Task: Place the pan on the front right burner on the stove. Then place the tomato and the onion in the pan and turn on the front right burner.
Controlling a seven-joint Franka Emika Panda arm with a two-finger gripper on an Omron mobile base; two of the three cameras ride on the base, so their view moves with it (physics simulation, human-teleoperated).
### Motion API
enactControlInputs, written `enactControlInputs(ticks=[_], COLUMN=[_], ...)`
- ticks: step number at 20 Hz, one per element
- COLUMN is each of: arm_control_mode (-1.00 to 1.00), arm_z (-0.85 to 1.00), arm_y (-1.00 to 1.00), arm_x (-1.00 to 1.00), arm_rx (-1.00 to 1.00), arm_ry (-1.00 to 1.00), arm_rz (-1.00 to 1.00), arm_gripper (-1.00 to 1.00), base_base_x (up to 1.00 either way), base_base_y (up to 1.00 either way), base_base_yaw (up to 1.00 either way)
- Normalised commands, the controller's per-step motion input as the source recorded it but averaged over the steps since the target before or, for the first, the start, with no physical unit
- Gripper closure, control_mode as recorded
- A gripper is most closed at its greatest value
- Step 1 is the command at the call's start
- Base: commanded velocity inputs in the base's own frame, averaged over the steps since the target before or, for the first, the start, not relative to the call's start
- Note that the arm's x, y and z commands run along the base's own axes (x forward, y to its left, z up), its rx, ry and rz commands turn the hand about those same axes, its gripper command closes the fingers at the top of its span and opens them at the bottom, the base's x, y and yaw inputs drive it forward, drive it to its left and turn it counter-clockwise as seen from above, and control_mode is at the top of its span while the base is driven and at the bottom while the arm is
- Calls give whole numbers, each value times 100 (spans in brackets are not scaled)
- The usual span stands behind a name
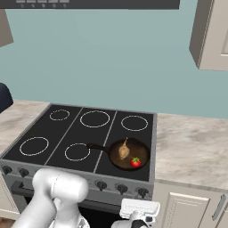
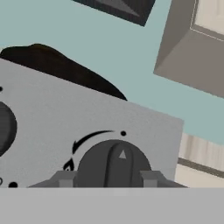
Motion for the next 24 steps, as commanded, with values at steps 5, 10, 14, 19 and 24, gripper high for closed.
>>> enactControlInputs(ticks=[5, 10, 14, 19, 24], arm_control_mode=[-100, -100, -100, -100, -100], arm_z=[0, 0, 0, 0, 0], arm_y=[0, 0, 0, 0, 0], arm_x=[0, 0, 0, 0, 0], arm_rx=[-47, -50, -55, -66, -70], arm_ry=[-13, -12, -15, -16, -14], arm_rz=[7, 7, 6, 8, 12], arm_gripper=[100, 100, 100, 100, 100], base_base_x=[0, 0, 0, 0, 0], base_base_y=[0, 0, 0, 0, 0], base_base_yaw=[0, 0, 0, 0, 0])
